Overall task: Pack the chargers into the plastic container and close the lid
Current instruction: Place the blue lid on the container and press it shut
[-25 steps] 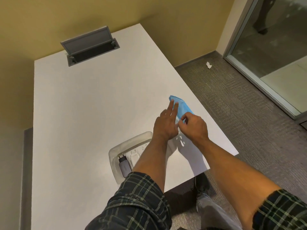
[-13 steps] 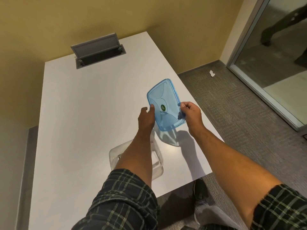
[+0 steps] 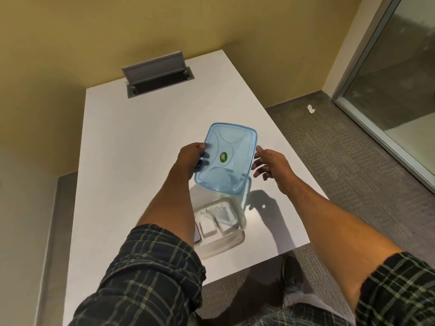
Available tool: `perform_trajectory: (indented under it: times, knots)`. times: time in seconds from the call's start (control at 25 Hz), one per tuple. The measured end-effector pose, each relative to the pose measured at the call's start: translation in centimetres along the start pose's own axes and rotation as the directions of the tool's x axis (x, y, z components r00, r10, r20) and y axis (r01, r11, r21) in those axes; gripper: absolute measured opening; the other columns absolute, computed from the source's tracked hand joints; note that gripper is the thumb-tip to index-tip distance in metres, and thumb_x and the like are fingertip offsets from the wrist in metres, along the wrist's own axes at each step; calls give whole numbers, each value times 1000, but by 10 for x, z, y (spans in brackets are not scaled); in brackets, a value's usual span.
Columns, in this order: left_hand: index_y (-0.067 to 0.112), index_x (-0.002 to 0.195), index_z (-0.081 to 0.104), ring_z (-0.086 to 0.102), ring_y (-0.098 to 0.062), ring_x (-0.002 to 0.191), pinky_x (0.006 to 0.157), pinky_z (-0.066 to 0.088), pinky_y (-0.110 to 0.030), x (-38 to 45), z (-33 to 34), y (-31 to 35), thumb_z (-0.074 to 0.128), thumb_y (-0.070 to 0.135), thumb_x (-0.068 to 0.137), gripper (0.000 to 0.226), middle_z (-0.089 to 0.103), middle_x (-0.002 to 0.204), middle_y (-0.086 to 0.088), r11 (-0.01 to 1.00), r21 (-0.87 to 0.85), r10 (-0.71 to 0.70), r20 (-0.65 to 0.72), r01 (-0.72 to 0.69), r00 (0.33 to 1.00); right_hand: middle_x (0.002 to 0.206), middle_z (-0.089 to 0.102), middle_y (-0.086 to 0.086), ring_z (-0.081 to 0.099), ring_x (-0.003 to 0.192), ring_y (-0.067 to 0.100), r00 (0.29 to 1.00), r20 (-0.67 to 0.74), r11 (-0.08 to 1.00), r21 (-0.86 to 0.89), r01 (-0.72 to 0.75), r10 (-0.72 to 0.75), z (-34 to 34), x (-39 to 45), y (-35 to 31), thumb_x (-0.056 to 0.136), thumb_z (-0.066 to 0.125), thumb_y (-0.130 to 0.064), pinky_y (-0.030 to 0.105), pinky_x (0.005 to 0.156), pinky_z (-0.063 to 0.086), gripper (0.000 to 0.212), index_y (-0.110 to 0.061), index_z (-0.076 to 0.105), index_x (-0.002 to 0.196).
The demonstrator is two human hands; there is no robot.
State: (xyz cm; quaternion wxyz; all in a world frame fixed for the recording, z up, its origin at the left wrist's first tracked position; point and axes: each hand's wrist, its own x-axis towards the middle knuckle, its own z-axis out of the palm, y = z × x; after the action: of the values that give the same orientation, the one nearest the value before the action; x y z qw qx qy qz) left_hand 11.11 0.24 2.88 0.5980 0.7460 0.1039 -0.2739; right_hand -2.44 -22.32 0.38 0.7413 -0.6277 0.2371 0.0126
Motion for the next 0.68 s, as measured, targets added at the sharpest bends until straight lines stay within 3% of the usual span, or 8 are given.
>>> perform_trajectory:
  times: [0.12,0.28,0.4,0.48,0.56,0.68]
  knots:
    - [24,83,75,50,-13,40,48,43,-21,-6,-20,5,60,22,93,19,60,69,-3,988,154,10,-4,-10,1000,81,73,15,63,53,26,1000,13,1000,4,-11,10,11,-2,-4,81,67,-62,23,42,34,59,-8,72,105]
    - [21,94,79,50,-19,59,67,47,-32,-10,-37,-3,58,21,97,21,62,77,-6,950,312,-9,111,-26,994,82,73,17,58,48,21,996,82,997,-72,-21,26,25,-6,-2,81,78,-38,23,43,35,31,-10,73,94]
    - [15,107,76,51,-20,61,67,50,-29,-15,-38,-14,60,28,99,22,62,82,-9,900,437,-82,161,3,984,79,74,15,55,49,18,986,127,963,-259,-72,108,32,-10,6,81,81,-33,25,44,42,29,-7,72,90]
    - [11,98,73,55,-20,58,60,50,-26,-19,-41,-22,61,38,98,30,65,79,-10,792,610,-120,179,-14,976,74,73,15,59,47,21,962,180,931,-341,-134,204,35,-15,15,82,81,-29,27,46,49,29,-5,69,92]
    - [6,83,63,54,-20,56,59,45,-27,-22,-48,-31,59,55,94,50,65,72,-10,609,792,-163,178,-43,970,71,71,14,61,47,24,940,214,914,-364,-176,267,38,-20,24,83,81,-28,29,48,54,29,-4,67,93]
    - [8,79,60,52,-15,58,54,40,-25,-29,-65,-46,63,66,86,58,59,72,-3,457,889,-189,138,-37,972,67,70,11,64,52,24,939,183,904,-374,-207,291,41,-24,37,83,81,-29,33,54,58,28,-7,66,91]
